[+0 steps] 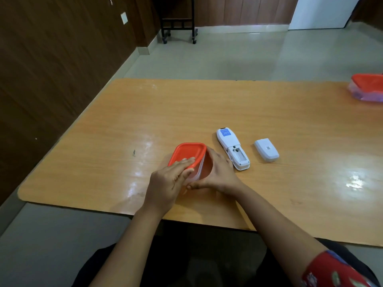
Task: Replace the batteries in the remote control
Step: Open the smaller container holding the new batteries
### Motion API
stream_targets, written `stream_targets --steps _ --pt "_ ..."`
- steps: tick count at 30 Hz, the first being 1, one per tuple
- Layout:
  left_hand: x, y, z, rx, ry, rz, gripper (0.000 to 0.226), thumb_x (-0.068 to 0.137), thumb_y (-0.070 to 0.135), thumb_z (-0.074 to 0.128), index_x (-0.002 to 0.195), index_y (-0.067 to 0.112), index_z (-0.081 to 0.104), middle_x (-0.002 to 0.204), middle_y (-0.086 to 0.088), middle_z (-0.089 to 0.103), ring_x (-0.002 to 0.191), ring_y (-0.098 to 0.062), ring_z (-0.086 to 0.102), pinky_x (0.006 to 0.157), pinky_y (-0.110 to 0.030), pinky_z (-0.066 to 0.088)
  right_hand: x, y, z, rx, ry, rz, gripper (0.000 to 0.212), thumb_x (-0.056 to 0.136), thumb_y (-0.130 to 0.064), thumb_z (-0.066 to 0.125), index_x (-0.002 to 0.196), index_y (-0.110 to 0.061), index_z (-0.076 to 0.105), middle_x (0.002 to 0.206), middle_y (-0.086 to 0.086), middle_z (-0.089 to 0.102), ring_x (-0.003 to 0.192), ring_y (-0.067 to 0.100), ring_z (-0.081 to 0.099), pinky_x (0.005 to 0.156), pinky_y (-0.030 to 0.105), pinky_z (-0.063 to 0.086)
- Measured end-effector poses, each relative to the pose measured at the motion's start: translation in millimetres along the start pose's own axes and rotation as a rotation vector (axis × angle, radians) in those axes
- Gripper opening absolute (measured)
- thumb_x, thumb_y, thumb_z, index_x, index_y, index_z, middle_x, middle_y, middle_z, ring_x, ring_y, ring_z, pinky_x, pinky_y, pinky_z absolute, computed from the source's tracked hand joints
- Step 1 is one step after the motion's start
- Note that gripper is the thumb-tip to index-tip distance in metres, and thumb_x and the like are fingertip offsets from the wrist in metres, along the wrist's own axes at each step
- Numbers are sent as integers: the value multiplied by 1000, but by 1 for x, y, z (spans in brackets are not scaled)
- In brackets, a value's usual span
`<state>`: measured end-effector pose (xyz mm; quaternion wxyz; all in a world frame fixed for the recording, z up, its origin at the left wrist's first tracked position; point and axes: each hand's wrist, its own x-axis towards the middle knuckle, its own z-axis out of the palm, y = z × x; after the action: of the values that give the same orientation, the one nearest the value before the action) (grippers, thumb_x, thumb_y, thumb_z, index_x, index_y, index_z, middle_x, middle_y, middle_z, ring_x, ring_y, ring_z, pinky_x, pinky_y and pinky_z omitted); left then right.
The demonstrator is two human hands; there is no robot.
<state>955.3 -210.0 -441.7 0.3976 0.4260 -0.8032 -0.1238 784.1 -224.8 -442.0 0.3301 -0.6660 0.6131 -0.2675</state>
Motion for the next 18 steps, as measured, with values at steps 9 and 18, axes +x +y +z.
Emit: stream_targets --steps 9,18 --pt "25 -12 -14 -351 551 -538 31 99 30 41 92 12 66 78 6 64 77 -6 60 71 -22 48 -3 -1 3 -102 16 -30 119 43 -53 88 143 -31 26 138 -16 44 129 7 36 102 22 15" --pt "27 -52 -35 -863 1078 -1172 27 97 10 40 78 17 58 79 2 58 71 -9 58 57 -22 51 -4 -7 8 -215 11 -30 127 46 -62 82 148 -29 15 144 -15 38 135 7 28 99 19 9"
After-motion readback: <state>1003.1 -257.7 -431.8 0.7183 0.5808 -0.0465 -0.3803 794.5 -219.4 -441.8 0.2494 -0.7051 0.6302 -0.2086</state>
